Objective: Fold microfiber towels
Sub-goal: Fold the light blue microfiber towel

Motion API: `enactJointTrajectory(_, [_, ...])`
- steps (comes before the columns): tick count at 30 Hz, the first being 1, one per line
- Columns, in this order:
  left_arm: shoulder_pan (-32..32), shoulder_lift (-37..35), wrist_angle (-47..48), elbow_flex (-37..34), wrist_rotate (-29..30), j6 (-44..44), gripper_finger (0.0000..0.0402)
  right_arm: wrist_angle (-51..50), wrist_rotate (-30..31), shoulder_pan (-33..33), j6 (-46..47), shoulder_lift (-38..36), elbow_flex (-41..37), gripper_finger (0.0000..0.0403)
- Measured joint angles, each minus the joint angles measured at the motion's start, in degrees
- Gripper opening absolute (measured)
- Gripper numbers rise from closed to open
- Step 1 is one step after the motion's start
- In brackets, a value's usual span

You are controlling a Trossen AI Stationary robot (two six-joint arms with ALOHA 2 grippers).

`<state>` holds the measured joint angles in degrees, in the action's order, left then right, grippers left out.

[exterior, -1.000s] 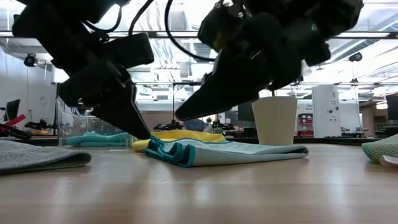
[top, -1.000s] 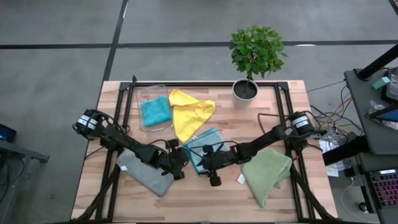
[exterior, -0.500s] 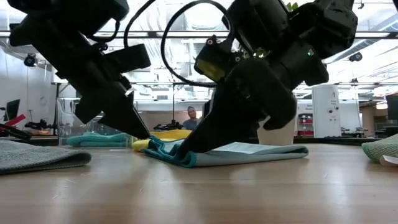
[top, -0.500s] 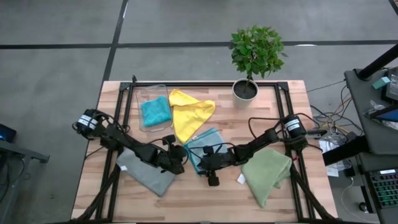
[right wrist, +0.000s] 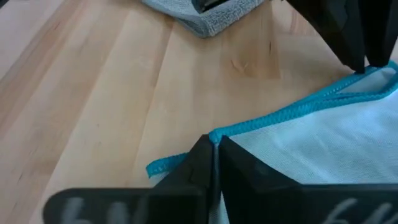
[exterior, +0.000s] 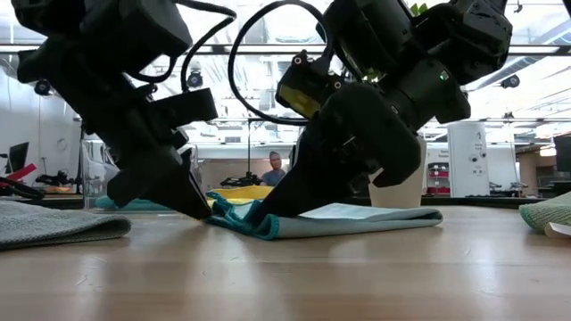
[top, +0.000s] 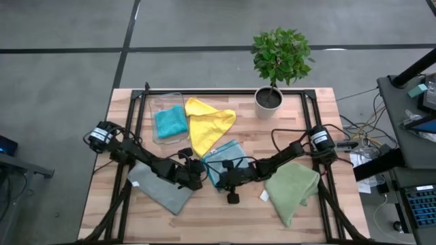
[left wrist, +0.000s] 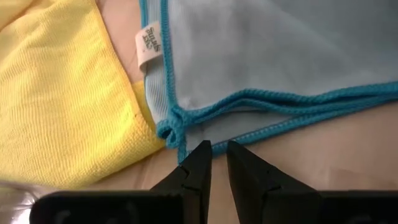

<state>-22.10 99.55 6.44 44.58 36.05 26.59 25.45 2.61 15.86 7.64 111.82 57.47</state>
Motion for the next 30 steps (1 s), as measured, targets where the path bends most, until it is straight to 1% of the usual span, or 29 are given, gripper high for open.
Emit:
enactJointTrajectory(9, [0.79, 1.55, -0.48, 0.11, 0.52, 0.07, 0.0038, -4.68, -0.04, 0.03, -1.18, -4.06, 0.04, 0.0013])
enactJointTrajectory(16, [1.11, 1.55, -0.51, 0.11, 0.57, 0.03, 0.0038, -5.53, -4.48, 0.15, -0.13, -4.43, 0.04, 0.0013])
enactJointTrajectory(19, [1.12, 1.55, -0.44, 0.23, 0.55, 0.03, 0.0038, -5.39, -3.83, 0.28, 0.55, -3.72, 0.04, 0.0013])
enactJointTrajectory(22, [1.15, 1.55, -0.18, 0.58, 0.28, 0.02, 0.0038, -5.03, -1.83, 0.26, 1.79, -2.59, 0.04, 0.0013])
enactJointTrajectory(30, [1.11, -2.00, 1.35, 0.87, -7.48, -0.46, 0.0038, -3.87, -1.14, 0.26, 2.68, -0.88, 0.07, 0.0013])
